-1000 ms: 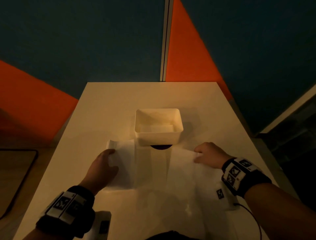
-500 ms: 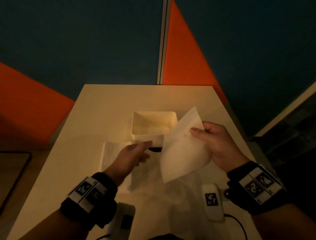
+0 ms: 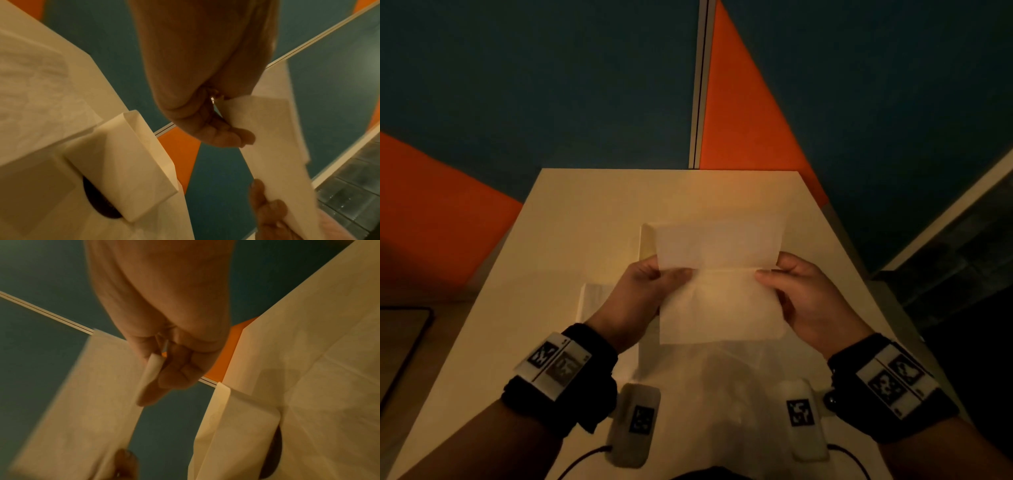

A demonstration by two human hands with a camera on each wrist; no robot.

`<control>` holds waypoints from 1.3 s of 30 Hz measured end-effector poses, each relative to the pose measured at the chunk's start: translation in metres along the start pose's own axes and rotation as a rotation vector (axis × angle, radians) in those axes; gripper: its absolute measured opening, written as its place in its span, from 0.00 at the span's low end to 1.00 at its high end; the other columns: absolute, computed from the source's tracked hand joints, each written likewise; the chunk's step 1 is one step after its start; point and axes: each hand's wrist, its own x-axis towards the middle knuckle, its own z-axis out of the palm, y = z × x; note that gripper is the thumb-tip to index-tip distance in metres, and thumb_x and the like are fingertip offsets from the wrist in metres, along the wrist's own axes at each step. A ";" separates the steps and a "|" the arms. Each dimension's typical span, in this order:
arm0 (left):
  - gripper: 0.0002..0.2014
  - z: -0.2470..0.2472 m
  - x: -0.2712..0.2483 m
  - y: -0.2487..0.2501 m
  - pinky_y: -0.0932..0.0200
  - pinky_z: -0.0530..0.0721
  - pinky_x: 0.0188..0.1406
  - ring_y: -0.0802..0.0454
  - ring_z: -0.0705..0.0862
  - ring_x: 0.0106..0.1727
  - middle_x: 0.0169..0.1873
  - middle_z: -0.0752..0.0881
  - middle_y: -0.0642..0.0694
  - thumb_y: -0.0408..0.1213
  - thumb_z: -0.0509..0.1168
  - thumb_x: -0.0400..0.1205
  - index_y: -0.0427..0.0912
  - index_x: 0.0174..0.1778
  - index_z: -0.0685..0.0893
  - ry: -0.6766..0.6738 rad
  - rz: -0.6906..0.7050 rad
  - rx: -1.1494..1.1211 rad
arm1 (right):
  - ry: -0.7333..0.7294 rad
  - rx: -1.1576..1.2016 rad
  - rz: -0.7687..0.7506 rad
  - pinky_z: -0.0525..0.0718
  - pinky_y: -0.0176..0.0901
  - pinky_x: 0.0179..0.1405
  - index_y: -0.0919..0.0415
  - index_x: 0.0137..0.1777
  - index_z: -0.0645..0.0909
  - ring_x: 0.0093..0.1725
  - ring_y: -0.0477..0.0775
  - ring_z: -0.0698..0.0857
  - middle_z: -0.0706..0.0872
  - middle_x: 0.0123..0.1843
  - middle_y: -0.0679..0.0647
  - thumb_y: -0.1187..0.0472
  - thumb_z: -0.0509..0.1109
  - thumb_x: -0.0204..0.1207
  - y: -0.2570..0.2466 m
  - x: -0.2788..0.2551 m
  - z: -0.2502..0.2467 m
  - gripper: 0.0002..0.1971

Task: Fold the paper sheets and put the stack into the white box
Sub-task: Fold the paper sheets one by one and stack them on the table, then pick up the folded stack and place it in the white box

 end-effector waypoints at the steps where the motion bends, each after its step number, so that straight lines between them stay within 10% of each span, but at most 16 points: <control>1: 0.08 -0.003 -0.001 0.001 0.55 0.87 0.41 0.51 0.88 0.41 0.41 0.90 0.44 0.33 0.65 0.77 0.42 0.47 0.90 -0.021 -0.001 0.023 | -0.007 -0.004 0.005 0.87 0.44 0.44 0.58 0.52 0.86 0.45 0.51 0.89 0.91 0.47 0.52 0.73 0.63 0.78 0.001 0.001 -0.001 0.14; 6: 0.16 -0.023 -0.006 0.014 0.62 0.86 0.44 0.53 0.88 0.47 0.47 0.90 0.49 0.21 0.61 0.78 0.41 0.43 0.92 -0.278 -0.117 0.055 | -0.068 -0.099 0.026 0.77 0.38 0.25 0.62 0.36 0.80 0.32 0.47 0.83 0.86 0.33 0.47 0.76 0.58 0.77 -0.001 -0.001 -0.006 0.15; 12: 0.20 -0.035 -0.008 0.017 0.58 0.81 0.61 0.46 0.82 0.64 0.63 0.84 0.46 0.35 0.64 0.68 0.41 0.56 0.89 -0.515 -0.263 0.060 | -0.233 -0.225 0.065 0.76 0.34 0.23 0.64 0.36 0.76 0.29 0.46 0.81 0.82 0.32 0.50 0.74 0.58 0.78 -0.010 0.003 -0.002 0.11; 16: 0.18 -0.022 -0.004 0.011 0.32 0.64 0.72 0.32 0.75 0.64 0.62 0.82 0.33 0.41 0.68 0.69 0.48 0.55 0.89 -0.486 -0.216 0.211 | -0.414 -0.445 0.003 0.78 0.33 0.33 0.62 0.33 0.78 0.34 0.44 0.80 0.82 0.35 0.49 0.75 0.61 0.76 -0.020 0.010 0.014 0.13; 18: 0.17 -0.016 -0.004 0.010 0.30 0.64 0.71 0.27 0.74 0.66 0.60 0.86 0.43 0.40 0.71 0.66 0.51 0.51 0.91 -0.476 -0.185 0.251 | -0.499 -0.492 -0.015 0.79 0.31 0.35 0.62 0.35 0.79 0.35 0.43 0.81 0.83 0.36 0.49 0.76 0.62 0.76 -0.023 0.014 0.021 0.12; 25: 0.13 -0.042 -0.011 0.003 0.62 0.88 0.41 0.52 0.88 0.51 0.47 0.91 0.52 0.23 0.67 0.76 0.44 0.45 0.92 0.017 -0.138 0.207 | -0.194 -0.691 0.041 0.77 0.34 0.45 0.57 0.64 0.78 0.51 0.47 0.83 0.83 0.53 0.53 0.65 0.64 0.81 0.027 0.050 -0.002 0.13; 30: 0.12 -0.083 -0.025 -0.015 0.50 0.86 0.50 0.45 0.85 0.50 0.51 0.86 0.46 0.23 0.66 0.77 0.46 0.47 0.87 0.282 -0.179 0.335 | -0.253 -1.532 0.243 0.67 0.55 0.75 0.50 0.82 0.56 0.80 0.56 0.61 0.57 0.83 0.50 0.49 0.61 0.81 0.096 0.055 -0.040 0.31; 39: 0.16 -0.104 -0.039 -0.035 0.49 0.84 0.48 0.45 0.87 0.41 0.43 0.88 0.43 0.30 0.72 0.74 0.57 0.49 0.85 0.374 -0.228 0.724 | -0.412 -1.647 0.165 0.57 0.58 0.78 0.42 0.83 0.43 0.84 0.57 0.45 0.38 0.85 0.45 0.50 0.56 0.84 0.125 0.031 -0.050 0.32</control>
